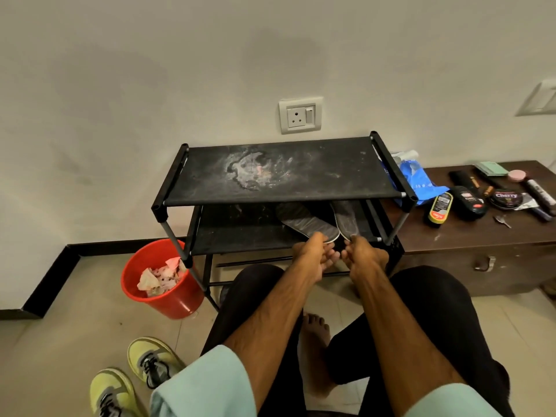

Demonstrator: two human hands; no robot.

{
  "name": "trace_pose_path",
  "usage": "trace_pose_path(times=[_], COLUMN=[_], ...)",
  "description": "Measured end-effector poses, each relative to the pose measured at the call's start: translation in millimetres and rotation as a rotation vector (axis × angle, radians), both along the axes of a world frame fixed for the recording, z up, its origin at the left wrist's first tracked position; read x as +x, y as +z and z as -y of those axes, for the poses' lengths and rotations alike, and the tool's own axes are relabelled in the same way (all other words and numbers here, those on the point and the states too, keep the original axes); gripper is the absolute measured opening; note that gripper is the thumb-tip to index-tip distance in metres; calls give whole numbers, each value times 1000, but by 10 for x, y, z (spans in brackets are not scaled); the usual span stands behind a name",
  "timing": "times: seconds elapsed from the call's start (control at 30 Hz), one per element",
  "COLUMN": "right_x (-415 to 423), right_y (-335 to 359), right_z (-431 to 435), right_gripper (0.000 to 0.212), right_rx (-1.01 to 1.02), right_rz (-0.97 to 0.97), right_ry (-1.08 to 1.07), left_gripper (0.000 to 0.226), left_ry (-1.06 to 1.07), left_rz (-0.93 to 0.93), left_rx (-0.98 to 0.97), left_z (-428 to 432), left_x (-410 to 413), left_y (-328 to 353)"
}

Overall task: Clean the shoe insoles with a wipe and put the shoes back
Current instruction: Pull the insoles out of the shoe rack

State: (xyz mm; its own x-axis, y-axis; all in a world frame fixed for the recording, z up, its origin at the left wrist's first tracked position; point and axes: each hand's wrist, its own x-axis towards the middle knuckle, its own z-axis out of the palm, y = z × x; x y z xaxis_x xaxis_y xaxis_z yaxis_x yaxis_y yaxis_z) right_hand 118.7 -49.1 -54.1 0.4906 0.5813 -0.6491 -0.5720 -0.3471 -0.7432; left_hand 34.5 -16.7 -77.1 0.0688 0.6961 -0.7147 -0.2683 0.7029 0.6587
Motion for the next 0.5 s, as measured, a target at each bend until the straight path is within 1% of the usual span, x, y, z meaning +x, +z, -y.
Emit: trace_pose_path(times=[0.07, 0.1, 0.2, 0.3, 0.4, 0.5], right_x=[12, 27, 41, 22, 45, 98], right_y=[73, 105, 215, 349, 622, 977], right_z=[43, 60, 165, 314, 502, 756], right_gripper=[23, 20, 20, 18, 13, 10], right_rx=[44, 45, 53, 52, 30, 72], right_rz=[40, 90, 176, 255, 382, 482], right_ry=[1, -8, -32, 35, 88, 179], left_gripper=[15, 16, 17, 19, 15, 16], left_ry=[-29, -53, -119, -175, -281, -340], left_rz=[45, 63, 73, -14, -85, -115], left_rx=[36, 46, 73, 128, 173, 212], left_z=[45, 78, 177, 300, 518, 776], left_x=[-109, -179, -376, -522, -631, -743], left_y=[108, 178, 382, 602, 831, 1035])
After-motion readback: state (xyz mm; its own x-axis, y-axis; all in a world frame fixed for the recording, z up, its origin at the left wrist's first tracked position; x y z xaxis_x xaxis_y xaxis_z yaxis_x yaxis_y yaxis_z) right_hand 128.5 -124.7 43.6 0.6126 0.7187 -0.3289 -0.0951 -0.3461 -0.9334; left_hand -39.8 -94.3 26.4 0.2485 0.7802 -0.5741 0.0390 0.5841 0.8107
